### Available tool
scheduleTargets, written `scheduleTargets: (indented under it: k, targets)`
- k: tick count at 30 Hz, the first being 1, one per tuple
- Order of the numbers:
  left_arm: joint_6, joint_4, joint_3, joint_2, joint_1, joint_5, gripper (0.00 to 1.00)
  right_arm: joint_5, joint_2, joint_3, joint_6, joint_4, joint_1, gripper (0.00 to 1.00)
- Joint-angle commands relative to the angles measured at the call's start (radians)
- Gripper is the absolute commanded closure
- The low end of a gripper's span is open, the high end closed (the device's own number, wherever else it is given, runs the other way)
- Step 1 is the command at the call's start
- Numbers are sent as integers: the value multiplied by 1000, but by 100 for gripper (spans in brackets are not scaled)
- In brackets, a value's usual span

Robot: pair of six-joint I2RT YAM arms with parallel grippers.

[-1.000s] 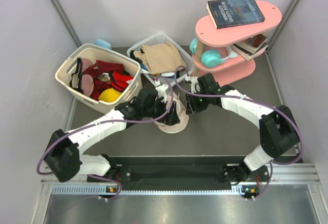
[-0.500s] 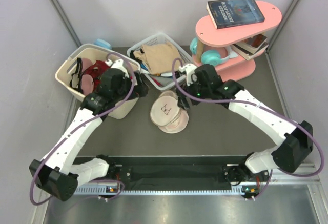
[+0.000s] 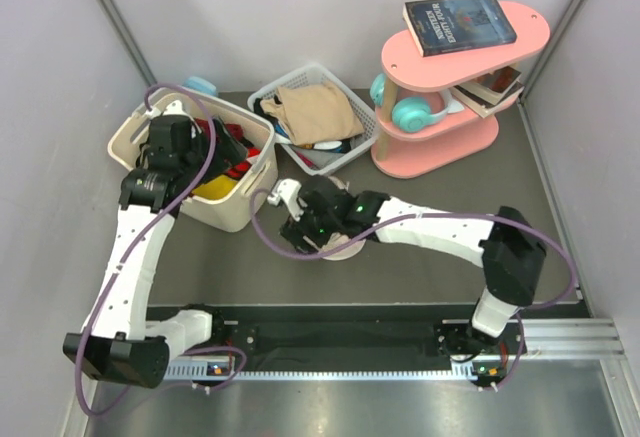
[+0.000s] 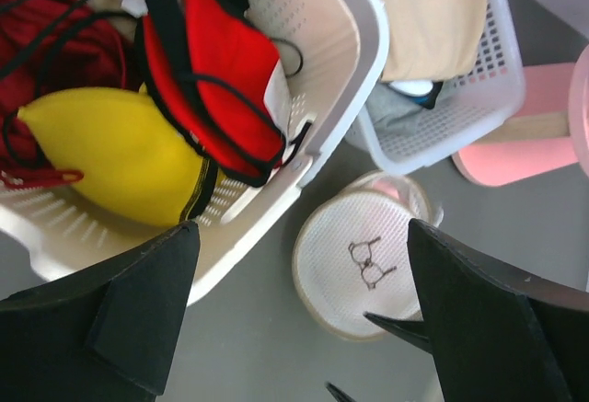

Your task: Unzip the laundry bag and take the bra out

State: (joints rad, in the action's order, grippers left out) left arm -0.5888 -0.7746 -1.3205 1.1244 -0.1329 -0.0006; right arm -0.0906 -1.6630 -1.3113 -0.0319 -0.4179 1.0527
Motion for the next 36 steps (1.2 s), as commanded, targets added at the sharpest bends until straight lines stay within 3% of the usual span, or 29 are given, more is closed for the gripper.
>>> scheduleTargets:
  k: [1, 7, 15, 22, 25, 26, 29, 32, 36]
  targets:
    - [-19, -60, 23, -73, 18, 28, 1, 153, -46, -22, -100, 83, 87, 30]
    - [-31, -75, 66, -118, 26, 43, 1, 342, -130, -20, -175, 102, 144, 34]
    - [-31, -81, 64, -132, 30, 54, 1, 460, -191, 7, -200, 149, 165, 39]
    - [-28, -89, 56, -135, 32, 63, 1, 519, -222, 10, -203, 166, 165, 49]
    - [-23, -98, 49, -138, 32, 56, 1, 483, -221, 6, -195, 162, 164, 65]
    - [-17, -101, 46, -138, 33, 51, 1, 477, -218, 3, -185, 154, 162, 77]
    - [-8, -111, 43, -138, 33, 50, 1, 462, -192, 0, -163, 151, 159, 92]
    - [4, -114, 43, -132, 33, 57, 1, 451, -153, -17, -126, 139, 144, 100]
    - [40, -107, 44, -124, 32, 71, 1, 430, -60, -49, -45, 97, 90, 100]
